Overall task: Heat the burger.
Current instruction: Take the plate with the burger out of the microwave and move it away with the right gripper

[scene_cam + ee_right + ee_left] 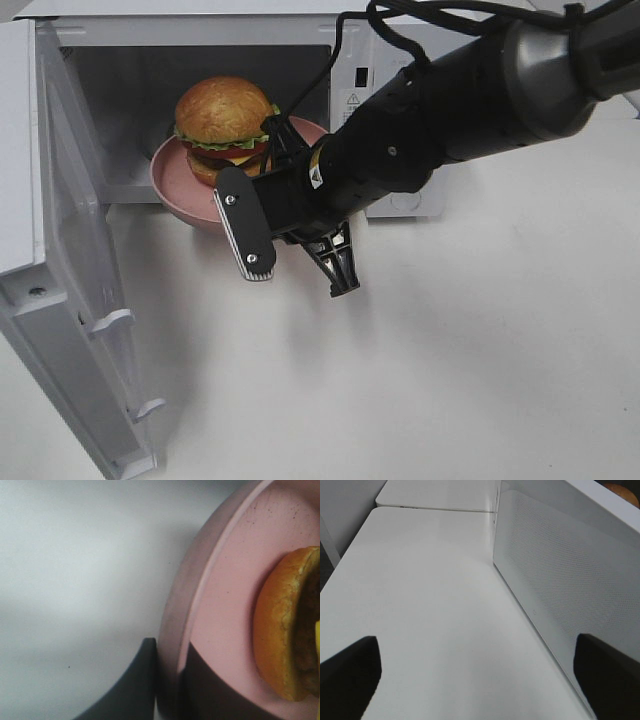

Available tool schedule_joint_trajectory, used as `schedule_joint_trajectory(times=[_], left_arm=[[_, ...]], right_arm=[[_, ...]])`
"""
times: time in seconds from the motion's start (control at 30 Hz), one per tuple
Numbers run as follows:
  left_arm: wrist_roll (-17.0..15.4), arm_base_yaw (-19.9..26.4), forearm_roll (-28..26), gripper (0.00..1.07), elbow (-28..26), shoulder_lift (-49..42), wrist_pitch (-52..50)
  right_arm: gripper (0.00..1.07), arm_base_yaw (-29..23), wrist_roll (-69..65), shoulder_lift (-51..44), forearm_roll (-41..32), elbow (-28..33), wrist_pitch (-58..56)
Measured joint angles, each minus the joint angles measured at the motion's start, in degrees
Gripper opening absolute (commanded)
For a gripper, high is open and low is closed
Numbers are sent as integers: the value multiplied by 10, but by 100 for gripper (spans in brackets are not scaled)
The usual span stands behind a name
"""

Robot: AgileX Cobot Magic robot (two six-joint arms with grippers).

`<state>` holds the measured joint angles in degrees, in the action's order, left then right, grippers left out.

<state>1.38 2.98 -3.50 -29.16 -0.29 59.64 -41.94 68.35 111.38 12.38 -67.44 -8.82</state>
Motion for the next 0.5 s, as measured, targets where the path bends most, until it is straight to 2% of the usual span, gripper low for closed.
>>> schedule_joint_trajectory(times=[0.5], left_arm=[[0, 0, 0, 100, 0, 0, 0]], right_arm=[[0, -2, 3, -110, 0, 136, 39]])
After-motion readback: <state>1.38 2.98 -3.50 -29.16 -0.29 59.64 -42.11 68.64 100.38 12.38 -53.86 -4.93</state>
